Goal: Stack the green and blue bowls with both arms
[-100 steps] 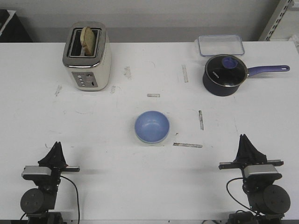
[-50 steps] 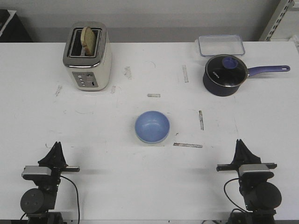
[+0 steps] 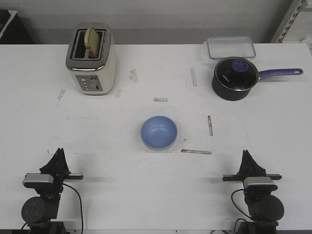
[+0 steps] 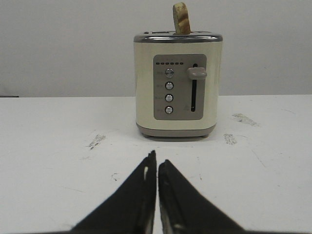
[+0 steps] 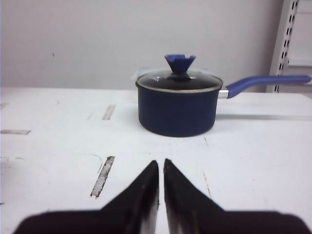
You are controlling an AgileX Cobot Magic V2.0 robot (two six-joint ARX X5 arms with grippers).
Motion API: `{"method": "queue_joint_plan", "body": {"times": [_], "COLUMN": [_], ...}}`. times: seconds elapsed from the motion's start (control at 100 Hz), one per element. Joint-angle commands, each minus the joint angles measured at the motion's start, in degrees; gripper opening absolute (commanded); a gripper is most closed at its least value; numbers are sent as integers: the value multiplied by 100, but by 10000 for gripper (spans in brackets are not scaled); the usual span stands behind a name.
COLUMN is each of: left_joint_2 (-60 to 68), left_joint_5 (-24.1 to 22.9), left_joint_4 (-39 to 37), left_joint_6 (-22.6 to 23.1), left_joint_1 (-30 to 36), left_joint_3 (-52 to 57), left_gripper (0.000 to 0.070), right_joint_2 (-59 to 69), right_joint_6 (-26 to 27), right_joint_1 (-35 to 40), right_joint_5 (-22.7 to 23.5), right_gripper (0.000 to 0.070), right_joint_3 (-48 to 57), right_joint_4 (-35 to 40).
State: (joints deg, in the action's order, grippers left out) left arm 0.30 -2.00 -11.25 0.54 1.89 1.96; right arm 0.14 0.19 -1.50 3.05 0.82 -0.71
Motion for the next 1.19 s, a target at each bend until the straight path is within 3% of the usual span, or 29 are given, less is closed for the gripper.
{"method": "queue_joint_plan", "body": {"times": [0.0, 0.39, 1.18], "left_joint_2": [-11, -11, -11], "left_joint_5": [-11, -11, -11], "left_joint_4": [-81, -81, -81], "left_joint_6": [26, 26, 26], "left_joint_1": [-11, -11, -11], "left_joint_3": [-125, -125, -125], "left_gripper": [1, 1, 1], "right_joint_2": [-7, -7, -7], "right_joint_6": [-4, -7, -7], "right_joint_1": [2, 2, 2], "right_joint_5": [-7, -2, -2], "right_gripper": [12, 12, 12], "right_joint_3": [-9, -9, -9], "right_joint_4": [-103, -651, -654]}}
